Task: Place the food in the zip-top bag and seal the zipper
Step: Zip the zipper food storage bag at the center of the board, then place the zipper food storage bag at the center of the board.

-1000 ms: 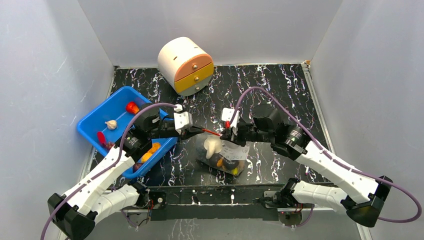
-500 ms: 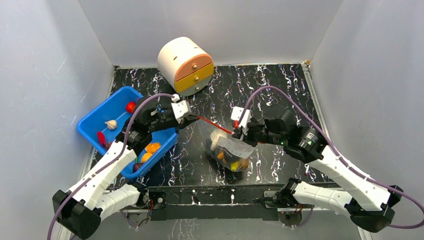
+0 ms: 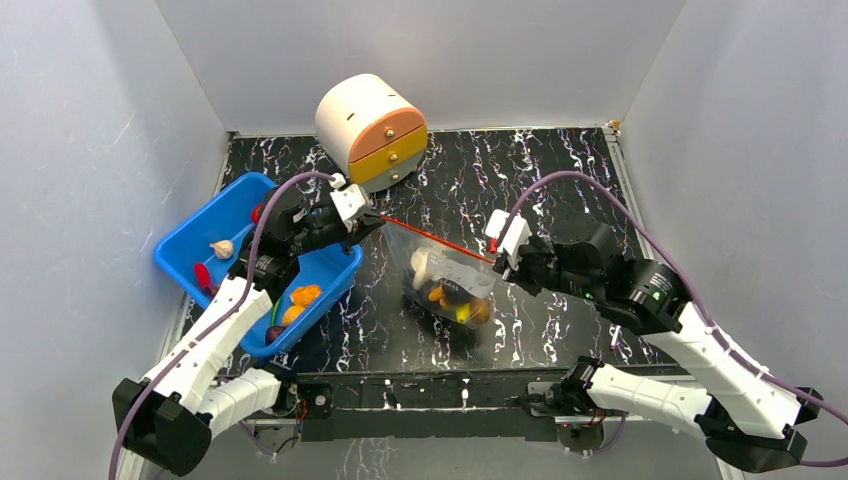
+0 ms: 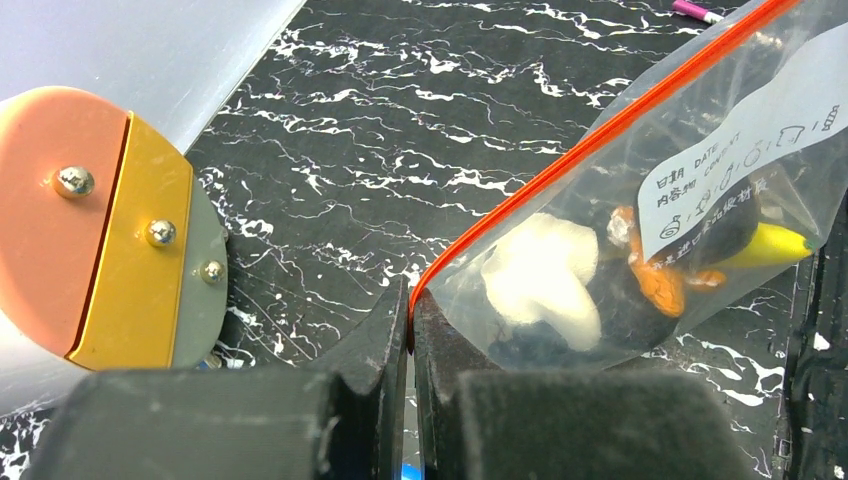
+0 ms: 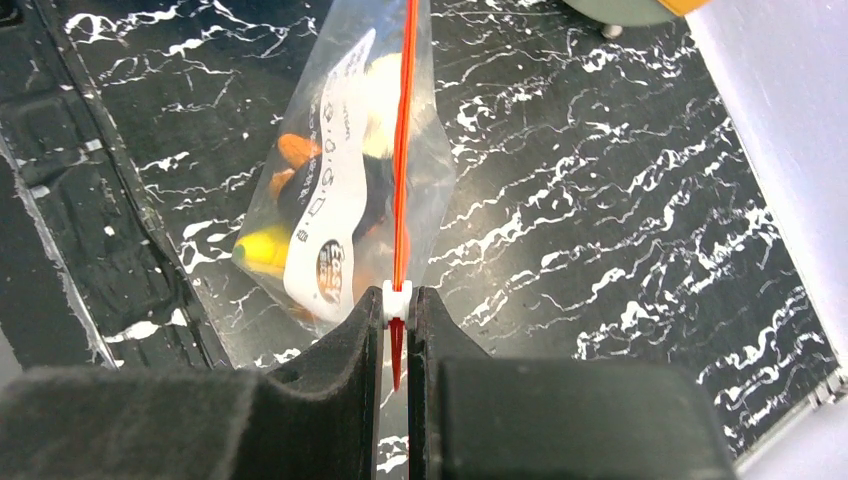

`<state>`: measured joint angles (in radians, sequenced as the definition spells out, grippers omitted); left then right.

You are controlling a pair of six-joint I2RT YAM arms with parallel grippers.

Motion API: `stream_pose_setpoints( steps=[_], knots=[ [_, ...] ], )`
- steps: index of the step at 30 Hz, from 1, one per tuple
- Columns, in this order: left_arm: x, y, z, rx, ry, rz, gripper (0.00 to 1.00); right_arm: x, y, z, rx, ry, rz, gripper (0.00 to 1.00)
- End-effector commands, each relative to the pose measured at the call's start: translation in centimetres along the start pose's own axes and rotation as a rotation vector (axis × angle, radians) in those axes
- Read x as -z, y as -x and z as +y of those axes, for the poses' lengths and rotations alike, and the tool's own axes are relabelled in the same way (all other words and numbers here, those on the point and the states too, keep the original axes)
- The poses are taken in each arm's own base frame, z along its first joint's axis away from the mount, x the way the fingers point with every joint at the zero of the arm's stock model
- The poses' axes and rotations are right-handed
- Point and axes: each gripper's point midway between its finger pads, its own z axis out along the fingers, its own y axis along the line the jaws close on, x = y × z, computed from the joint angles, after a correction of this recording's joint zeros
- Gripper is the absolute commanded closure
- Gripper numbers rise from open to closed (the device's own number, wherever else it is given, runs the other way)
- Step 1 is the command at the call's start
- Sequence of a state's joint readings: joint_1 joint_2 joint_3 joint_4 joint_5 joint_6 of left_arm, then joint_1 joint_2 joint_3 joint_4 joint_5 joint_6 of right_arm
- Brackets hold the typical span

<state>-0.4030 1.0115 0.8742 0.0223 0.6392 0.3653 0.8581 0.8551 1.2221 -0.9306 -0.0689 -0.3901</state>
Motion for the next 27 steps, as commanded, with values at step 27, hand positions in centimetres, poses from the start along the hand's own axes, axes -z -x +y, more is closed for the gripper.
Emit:
stream_pose_setpoints(
  steps=[27],
  knots=[
    [0.2,1.8,2.2,0.095,0.07,-0.076,0.99,-1.5,0.1,1.4,-0.402,-0.008,0.007,1.0]
  ],
)
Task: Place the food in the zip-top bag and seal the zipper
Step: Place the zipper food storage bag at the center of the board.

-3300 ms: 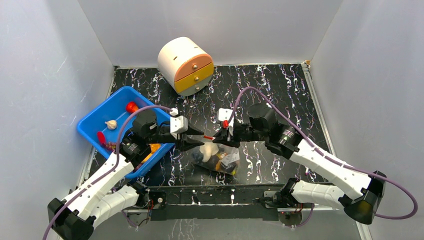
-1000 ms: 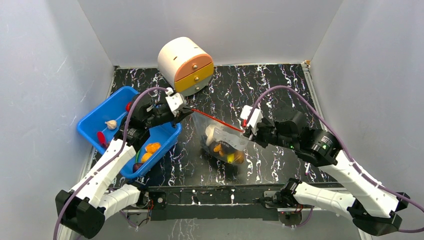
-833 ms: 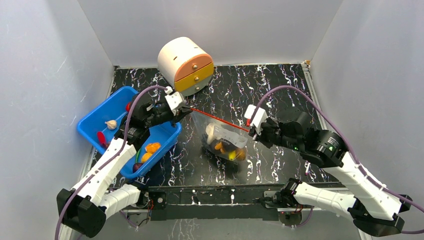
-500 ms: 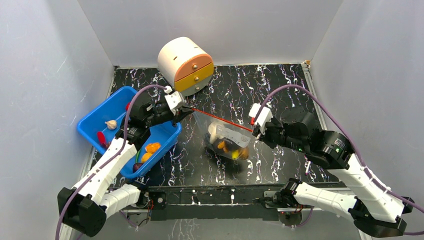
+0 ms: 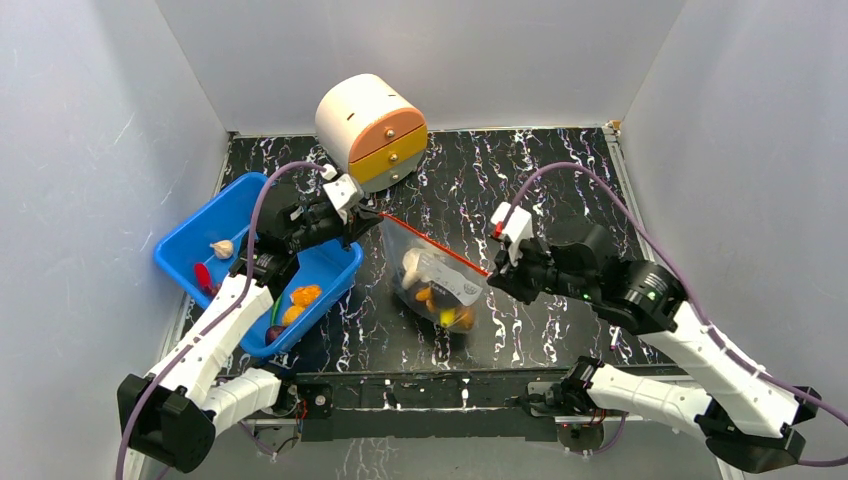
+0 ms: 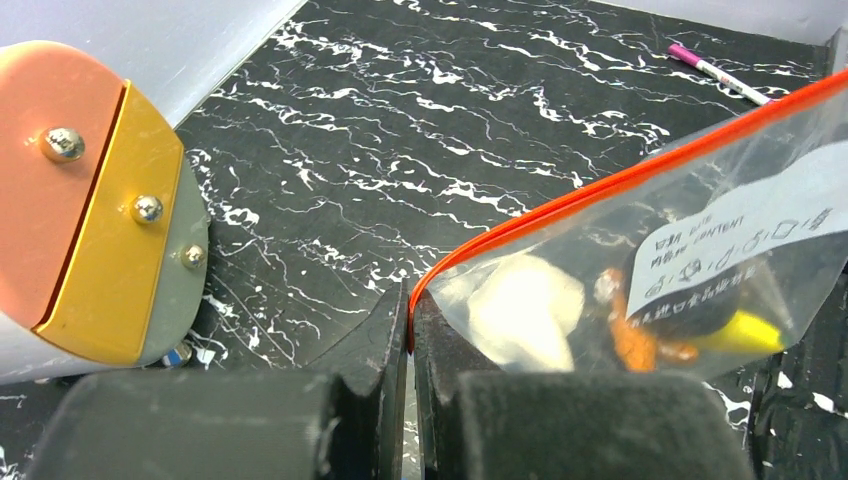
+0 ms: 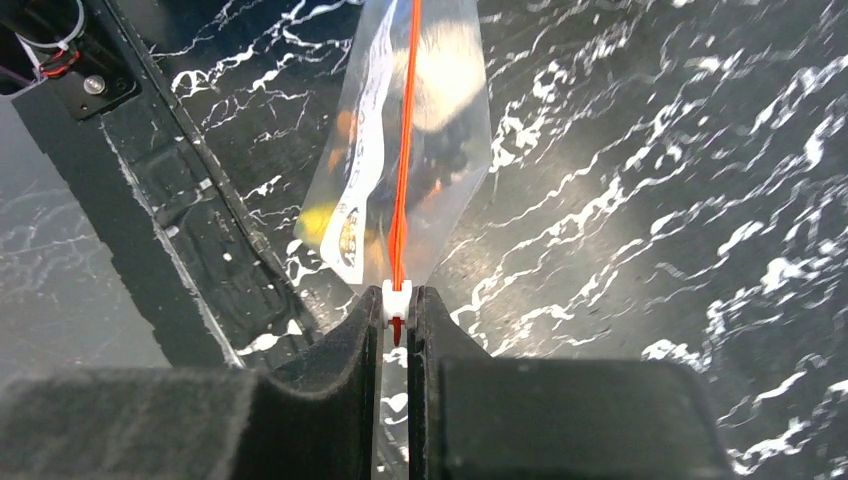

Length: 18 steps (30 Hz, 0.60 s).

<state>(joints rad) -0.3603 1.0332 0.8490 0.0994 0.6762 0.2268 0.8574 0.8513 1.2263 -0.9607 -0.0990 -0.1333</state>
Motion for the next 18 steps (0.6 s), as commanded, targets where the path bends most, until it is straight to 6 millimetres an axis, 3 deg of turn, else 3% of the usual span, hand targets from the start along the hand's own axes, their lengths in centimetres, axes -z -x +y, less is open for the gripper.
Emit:
stream_pose_setpoints(
  steps=[1,3,5,6,8,14,18],
  knots=[
    [0.3,2.2,1.4,-0.043,0.059,-0.046,0.96,-2.1,-0.1,-1.0,-0.166,-0.082,0.006,1.0],
    [0.3,2.0,1.7,-0.05,0.066,-0.033,0.89,-2.6,-0.9,-1.8,-0.195,-0.136,0.032,1.0],
    [0.3,2.0,2.1,-0.05,0.089,-0.029,0.73,-3.0,-0.8,-2.0,-0.213,-0.149,0.029,1.0],
    [0.4,2.2,2.3,-0.053,0.103,-0.031,0.61,-3.2,-0.8,-2.0,-0.217,-0.152,0.025,1.0],
    [0.6,2.7,2.6,-0.057,0.123,-0.041,0.52,-3.8,-1.0,-2.3,-0.226,-0.171,0.031,1.0],
    [1.3,4.3,2.2,-0.044,0.129,-0.076,0.44,-5.9,-2.2,-4.5,-0.237,-0.291,0.083,1.0],
    [1.9,4.5,2.2,-0.004,0.159,-0.074,0.42,-6.3,-2.1,-7.3,-0.261,-0.37,0.071,1.0]
  ],
)
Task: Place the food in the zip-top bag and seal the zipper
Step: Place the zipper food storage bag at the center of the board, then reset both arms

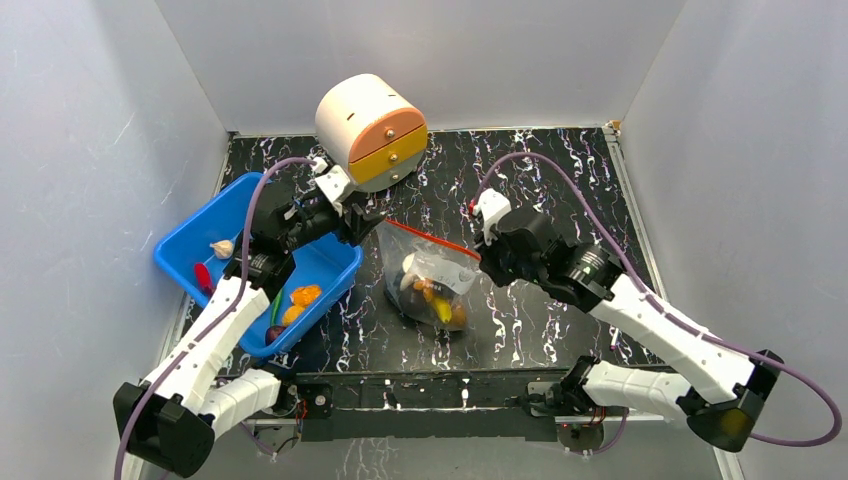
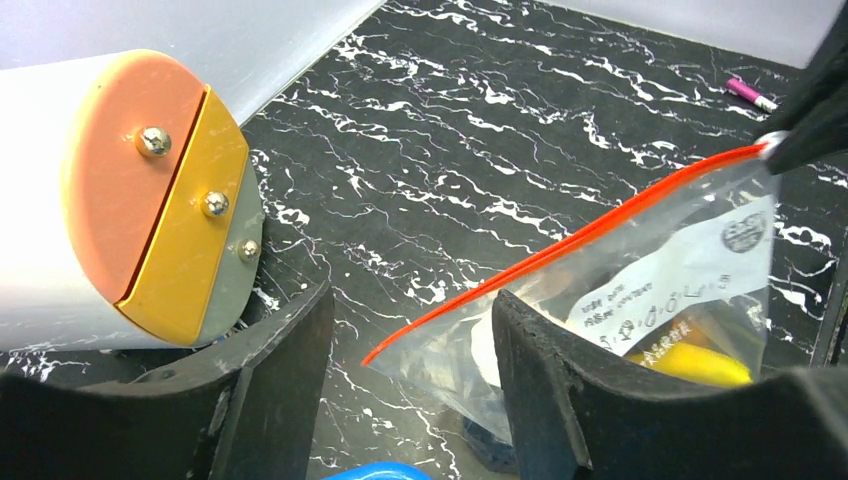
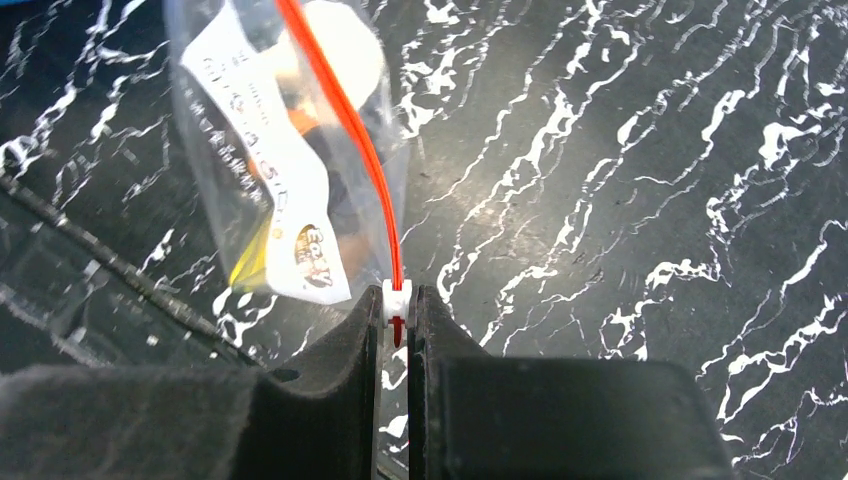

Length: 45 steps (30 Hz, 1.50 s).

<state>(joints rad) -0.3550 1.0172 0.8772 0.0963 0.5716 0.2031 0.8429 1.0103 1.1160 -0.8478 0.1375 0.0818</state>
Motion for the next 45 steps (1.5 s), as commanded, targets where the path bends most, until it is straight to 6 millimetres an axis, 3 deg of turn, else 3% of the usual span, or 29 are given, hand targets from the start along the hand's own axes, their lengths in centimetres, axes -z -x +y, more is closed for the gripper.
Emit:
stream_pose_setpoints(
  steps=[1,6,8,9,12,17,24,33,45],
  knots=[
    [1.3,3.2,0.5,0.013,0.056,-0.059,0.41,-1.1,2.9,-3.8,-0.077,-0.129,-0.098,1.0],
    [1.7,2.8,0.8,0.144,0.107,-0.027,0.29,-1.8,3.1,-8.6,-0.175,-0.206,-0.122,1.0],
    [1.8,2.2,0.7,0.185,0.119,-0.013,0.03,-2.1,3.0,-10.0,-0.203,-0.225,-0.128,0.99],
    [2.0,2.1,0.6,0.202,0.126,-0.011,0.02,-2.2,2.9,-10.6,-0.219,-0.239,-0.126,0.95],
    [2.3,1.9,0.7,0.264,0.158,-0.014,0.02,-2.7,2.5,-12.2,-0.28,-0.317,-0.11,0.81],
    [2.9,1.3,0.6,0.388,0.198,0.031,0.02,-1.9,3.2,-12.9,-0.315,-0.361,-0.142,0.37],
    [3.8,-0.4,2.3,0.547,0.37,0.104,0.02,2.2,6.6,-12.2,-0.406,-0.337,-0.321,0.02],
    [5.4,2.4,0.2,0.582,0.3,-0.004,0.02,5.3,6.4,-11.4,-0.672,-0.327,-0.426,0.02],
    [6.3,1.7,-0.6,0.623,0.311,0.013,0.02,8.2,7.1,-10.2,-0.761,-0.26,-0.525,0.02]
  ],
)
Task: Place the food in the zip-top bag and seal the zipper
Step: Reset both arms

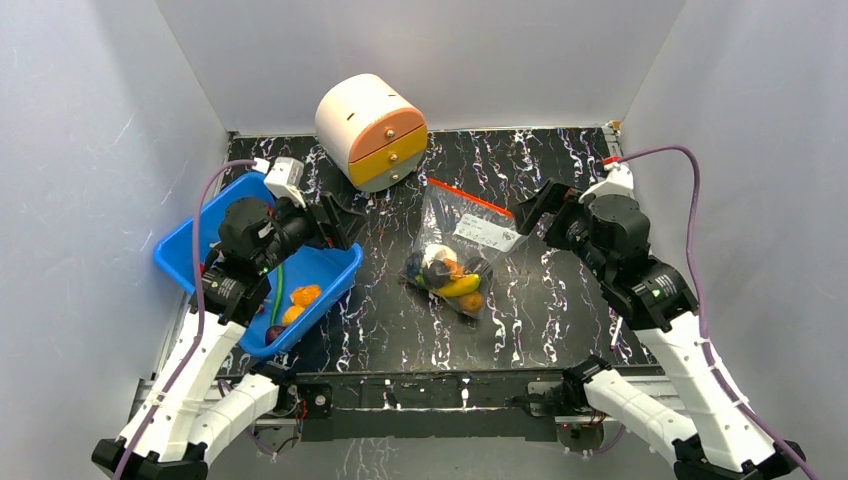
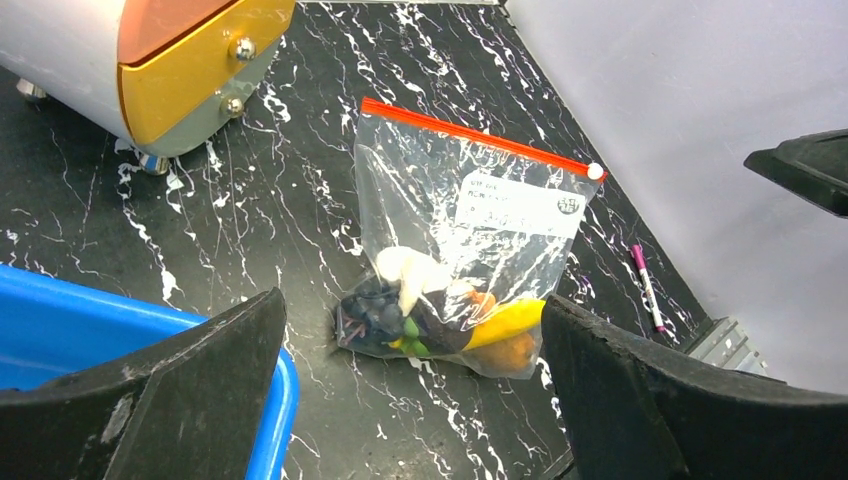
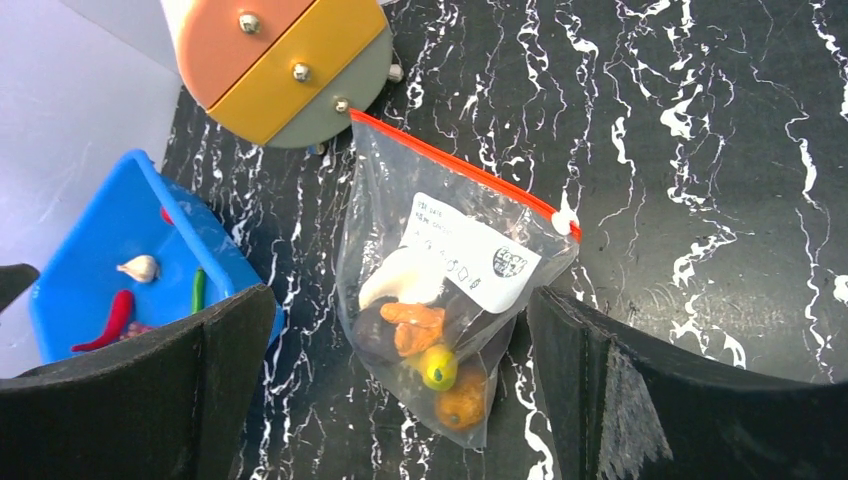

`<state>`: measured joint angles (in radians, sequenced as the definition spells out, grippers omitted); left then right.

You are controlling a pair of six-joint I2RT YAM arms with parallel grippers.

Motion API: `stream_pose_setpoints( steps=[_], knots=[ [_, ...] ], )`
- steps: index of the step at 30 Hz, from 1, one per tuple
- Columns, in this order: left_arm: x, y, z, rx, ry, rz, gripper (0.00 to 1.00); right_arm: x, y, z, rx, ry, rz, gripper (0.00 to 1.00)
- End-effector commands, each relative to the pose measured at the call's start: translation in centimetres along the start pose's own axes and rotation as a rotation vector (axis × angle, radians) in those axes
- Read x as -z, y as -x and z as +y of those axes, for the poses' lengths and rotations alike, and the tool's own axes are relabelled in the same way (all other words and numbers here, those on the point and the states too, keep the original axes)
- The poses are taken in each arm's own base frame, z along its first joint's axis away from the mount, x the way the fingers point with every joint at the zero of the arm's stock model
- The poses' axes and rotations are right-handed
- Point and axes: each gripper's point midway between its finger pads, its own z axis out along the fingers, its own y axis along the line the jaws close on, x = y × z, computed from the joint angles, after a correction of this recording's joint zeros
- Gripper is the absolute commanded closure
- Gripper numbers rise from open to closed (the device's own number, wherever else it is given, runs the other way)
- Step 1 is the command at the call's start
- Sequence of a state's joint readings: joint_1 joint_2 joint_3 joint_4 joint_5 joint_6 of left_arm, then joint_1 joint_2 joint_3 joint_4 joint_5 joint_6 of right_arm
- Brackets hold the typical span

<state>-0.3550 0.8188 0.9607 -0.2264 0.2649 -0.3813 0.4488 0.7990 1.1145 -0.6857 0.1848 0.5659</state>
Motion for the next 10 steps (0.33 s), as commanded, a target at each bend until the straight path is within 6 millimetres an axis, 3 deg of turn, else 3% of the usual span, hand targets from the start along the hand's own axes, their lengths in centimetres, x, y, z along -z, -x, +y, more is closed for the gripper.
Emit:
stream_pose_setpoints(
  steps=[1,10],
  knots=[
    [0.5,-0.44,-0.02,0.028,0.002,0.008,0.02,1.03,1.66,0.65,-0.056,0.029,-0.069,0.02],
    [0.4,-0.75,0.5,0.029,0.023,0.006,0.02,1.29,1.26,0.53,-0.057,0.037,-0.064,0.02]
  ],
)
